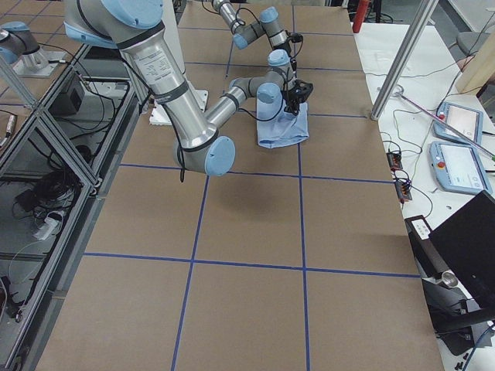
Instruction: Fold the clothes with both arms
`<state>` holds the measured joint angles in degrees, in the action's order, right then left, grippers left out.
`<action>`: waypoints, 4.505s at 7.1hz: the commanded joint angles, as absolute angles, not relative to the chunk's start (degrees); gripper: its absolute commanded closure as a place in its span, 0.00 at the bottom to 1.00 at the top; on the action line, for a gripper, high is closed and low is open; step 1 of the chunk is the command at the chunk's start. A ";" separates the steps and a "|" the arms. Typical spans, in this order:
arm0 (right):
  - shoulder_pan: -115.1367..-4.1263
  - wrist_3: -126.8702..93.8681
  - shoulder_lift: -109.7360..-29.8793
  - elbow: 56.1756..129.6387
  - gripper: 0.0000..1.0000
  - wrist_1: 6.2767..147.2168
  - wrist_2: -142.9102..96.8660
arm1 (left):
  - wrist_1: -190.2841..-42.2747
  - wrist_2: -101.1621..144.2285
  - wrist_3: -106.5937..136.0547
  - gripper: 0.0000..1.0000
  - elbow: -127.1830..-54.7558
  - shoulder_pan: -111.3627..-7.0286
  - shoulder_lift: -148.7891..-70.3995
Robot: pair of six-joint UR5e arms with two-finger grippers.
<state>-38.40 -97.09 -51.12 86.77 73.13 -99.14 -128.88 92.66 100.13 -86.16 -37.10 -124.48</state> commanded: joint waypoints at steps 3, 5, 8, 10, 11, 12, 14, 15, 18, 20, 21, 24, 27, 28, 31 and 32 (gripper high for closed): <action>-46.28 -77.40 -49.48 74.71 0.00 61.70 -104.37 | -140.01 87.36 87.92 0.00 -67.23 -40.86 -132.37; -48.50 -74.71 -51.41 75.75 0.00 61.43 -107.04 | -139.92 89.37 87.19 0.00 -71.60 -41.57 -128.79; -60.69 -49.58 -63.84 80.57 0.00 61.78 -120.11 | -139.13 102.60 61.17 0.00 -82.51 -49.53 -116.06; -70.78 -27.97 -74.04 80.86 0.00 63.01 -129.06 | -138.61 115.69 42.98 0.00 -83.67 -60.15 -108.24; -75.02 -20.64 -78.53 81.99 0.00 66.85 -131.55 | -137.73 119.06 33.15 0.00 -84.02 -64.29 -104.63; -79.06 -13.52 -83.36 83.31 0.00 69.32 -135.05 | -131.29 123.96 23.65 0.00 -84.20 -70.51 -103.63; -85.84 -6.78 -89.10 83.50 0.00 69.96 -138.51 | -113.74 129.09 -0.41 0.00 -84.73 -83.95 -103.62; -85.61 -6.68 -88.95 83.41 0.00 73.27 -138.34 | -104.07 131.63 -6.70 0.00 -84.90 -87.42 -103.62; -85.51 0.40 -87.90 88.74 0.00 86.26 -134.85 | -90.52 131.31 -10.29 0.00 -92.96 -90.79 -96.02; -87.18 6.66 -88.32 94.72 0.00 94.47 -131.06 | -91.23 131.48 -10.46 0.00 -91.86 -90.53 -93.52; -87.10 6.16 -89.11 95.96 0.00 94.57 -131.83 | -91.40 131.92 -10.55 0.00 -90.37 -90.53 -93.52; -86.92 5.71 -88.59 95.27 0.00 94.13 -131.40 | -91.49 136.63 -10.72 0.00 -91.75 -90.44 -93.70; -86.57 5.01 -88.59 94.75 0.00 94.13 -131.22 | -94.74 138.34 -10.90 0.00 -96.85 -90.00 -88.52; -86.14 4.14 -88.59 94.57 0.00 94.13 -131.31 | -96.23 138.60 -10.90 0.00 -95.20 -90.00 -88.16; -85.61 2.72 -87.90 94.92 0.00 94.04 -131.57 | -96.94 138.34 -10.37 0.00 -92.90 -90.00 -89.20; -85.61 2.72 -87.63 94.66 0.00 94.04 -131.57 | -96.94 134.51 -10.37 0.00 -93.25 -90.00 -90.43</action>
